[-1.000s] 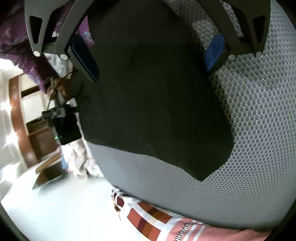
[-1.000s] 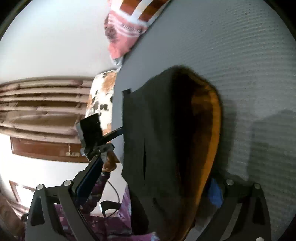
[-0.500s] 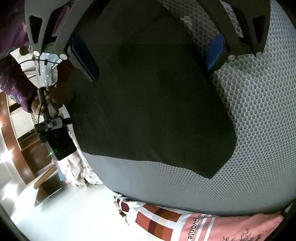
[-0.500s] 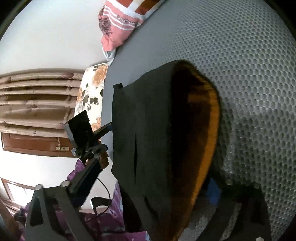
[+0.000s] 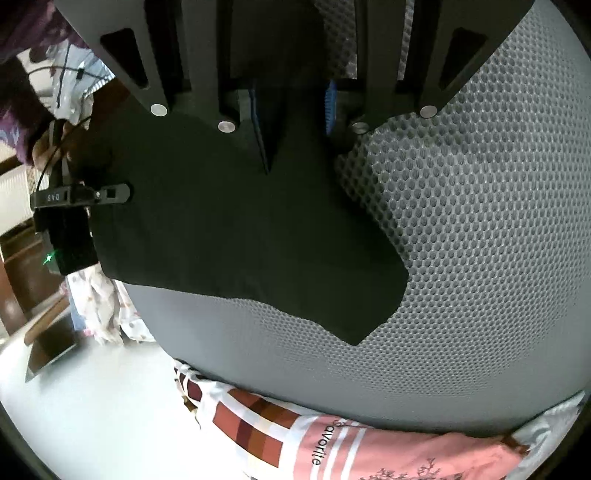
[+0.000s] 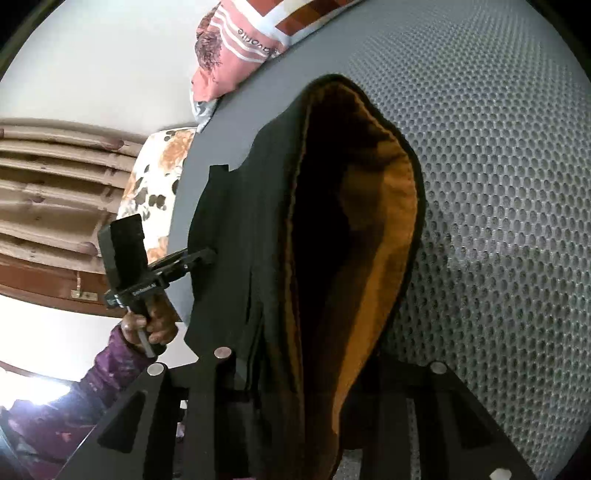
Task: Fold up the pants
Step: 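Lift the grasped trouser edge with both grippers and fold it over the bundle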
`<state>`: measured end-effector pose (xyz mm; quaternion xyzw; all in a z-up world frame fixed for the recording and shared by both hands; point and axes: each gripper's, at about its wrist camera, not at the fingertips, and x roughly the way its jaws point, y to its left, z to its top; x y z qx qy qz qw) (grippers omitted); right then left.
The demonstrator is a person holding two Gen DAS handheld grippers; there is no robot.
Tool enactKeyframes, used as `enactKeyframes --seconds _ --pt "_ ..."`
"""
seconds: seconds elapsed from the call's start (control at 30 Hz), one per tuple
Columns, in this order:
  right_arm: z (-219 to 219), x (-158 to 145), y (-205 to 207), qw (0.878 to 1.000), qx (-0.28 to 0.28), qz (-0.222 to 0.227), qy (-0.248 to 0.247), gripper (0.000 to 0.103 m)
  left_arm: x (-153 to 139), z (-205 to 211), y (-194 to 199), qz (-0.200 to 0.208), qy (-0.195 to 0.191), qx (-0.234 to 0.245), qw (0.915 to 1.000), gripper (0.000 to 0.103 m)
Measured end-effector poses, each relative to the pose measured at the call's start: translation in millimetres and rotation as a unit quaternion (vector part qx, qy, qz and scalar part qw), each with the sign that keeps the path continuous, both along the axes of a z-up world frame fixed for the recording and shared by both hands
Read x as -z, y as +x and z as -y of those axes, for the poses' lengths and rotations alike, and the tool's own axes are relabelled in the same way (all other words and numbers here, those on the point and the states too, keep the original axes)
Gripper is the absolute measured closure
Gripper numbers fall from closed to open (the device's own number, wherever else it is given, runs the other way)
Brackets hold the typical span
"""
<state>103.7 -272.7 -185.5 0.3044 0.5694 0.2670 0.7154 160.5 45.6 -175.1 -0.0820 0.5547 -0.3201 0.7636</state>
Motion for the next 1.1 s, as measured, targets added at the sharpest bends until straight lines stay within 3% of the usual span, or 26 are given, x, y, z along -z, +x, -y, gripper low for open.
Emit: enactKeyframes --seconds 0.2,0.5,0.87,1.1 --pt "-8 -8 -4 0.999 0.011 0.018 0.037 0.074 -27 -18 -10 0.033 -0.030 -0.024 0.9987 0.082" --pt "-79 -30 31 0.995 -0.032 0.068 0.062 0.074 -73 -40 -8 0.120 0.012 -0.054 0.9912 0.083" --pt "-90 -30 45 0.997 -0.028 0.052 0.050 0.077 -53 -107 8 0.079 -0.028 -0.119 0.9893 0.088" --pt "-86 -33 40 0.997 -0.022 0.049 0.052 0.077 -44 -111 13 0.065 -0.011 -0.109 0.9918 0.088"
